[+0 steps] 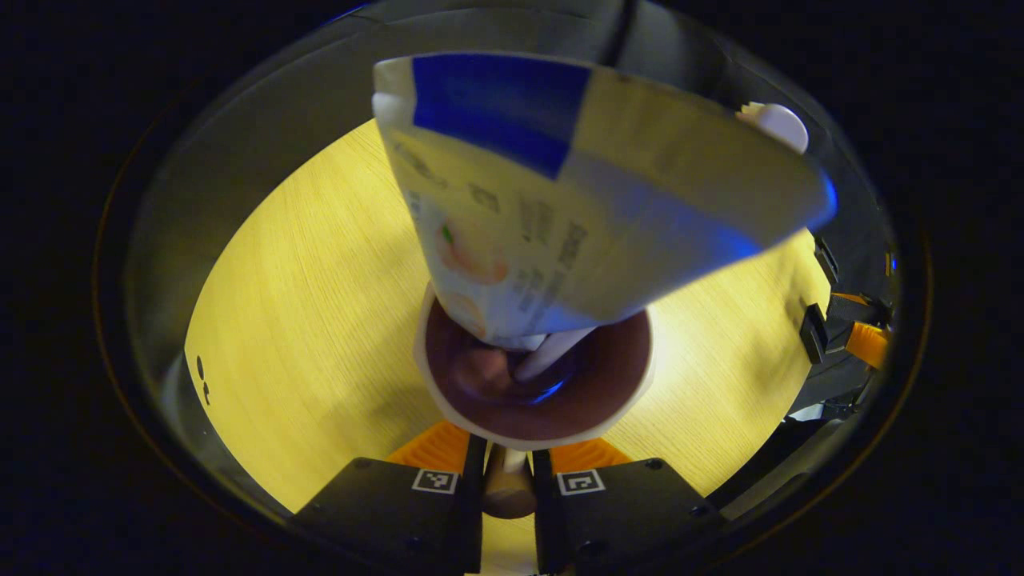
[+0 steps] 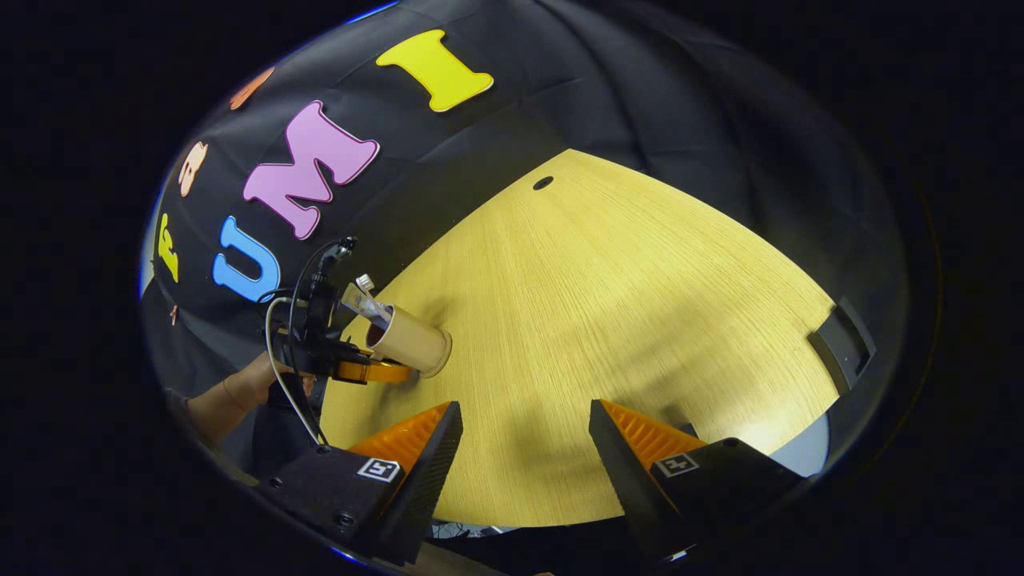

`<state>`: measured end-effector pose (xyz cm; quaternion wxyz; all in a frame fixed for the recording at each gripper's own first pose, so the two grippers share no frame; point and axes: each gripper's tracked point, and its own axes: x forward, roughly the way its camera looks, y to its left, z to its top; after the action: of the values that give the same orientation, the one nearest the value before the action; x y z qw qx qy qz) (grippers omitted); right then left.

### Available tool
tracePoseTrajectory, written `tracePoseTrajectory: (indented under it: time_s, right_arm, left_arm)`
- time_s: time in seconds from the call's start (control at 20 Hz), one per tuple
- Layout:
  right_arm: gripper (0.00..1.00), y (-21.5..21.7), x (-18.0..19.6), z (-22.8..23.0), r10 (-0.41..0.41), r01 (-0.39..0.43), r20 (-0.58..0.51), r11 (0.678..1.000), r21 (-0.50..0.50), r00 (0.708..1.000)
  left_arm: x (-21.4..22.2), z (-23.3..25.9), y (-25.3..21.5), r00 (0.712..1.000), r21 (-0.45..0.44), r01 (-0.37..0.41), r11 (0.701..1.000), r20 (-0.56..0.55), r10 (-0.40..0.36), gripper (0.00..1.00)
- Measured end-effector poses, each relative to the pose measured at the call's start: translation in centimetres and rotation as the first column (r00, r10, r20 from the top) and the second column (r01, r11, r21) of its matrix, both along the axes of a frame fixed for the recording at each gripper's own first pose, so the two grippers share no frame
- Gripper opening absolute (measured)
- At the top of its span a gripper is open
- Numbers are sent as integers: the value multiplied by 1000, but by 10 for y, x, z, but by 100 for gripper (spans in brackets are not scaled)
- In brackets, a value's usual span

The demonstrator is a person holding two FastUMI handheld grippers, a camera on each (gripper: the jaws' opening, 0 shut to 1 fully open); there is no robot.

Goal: Put the toothbrush and toothpaste on the desktop into the cup, then pick up the cup and place it on the coaster on the desktop.

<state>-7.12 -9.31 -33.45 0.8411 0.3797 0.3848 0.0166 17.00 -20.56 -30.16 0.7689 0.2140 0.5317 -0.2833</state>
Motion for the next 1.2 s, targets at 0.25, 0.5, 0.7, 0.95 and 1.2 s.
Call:
tracePoseTrajectory:
  time_s: [0.25,0.5,0.7,0.95,1.2]
  right_arm:
    - [98,7,6,2,5,-5,9,1000,6,1000]
    - [98,18,13,9,29,-29,23,1000,8,999]
    - [98,33,19,17,58,-58,38,998,2,998]
    - [98,66,28,29,125,-125,54,992,-5,991]
    - [98,111,38,44,217,-217,77,976,-10,973]
  left_arm:
    - [0,11,-5,1000,-53,2,999,25,-1,77]
    - [-7,23,-5,998,-75,12,997,58,-8,99]
    - [-9,42,7,991,-125,-14,992,130,30,99]
    - [-24,70,38,970,-191,-49,980,225,92,99]
    - [-52,86,79,946,-257,-139,956,252,205,99]
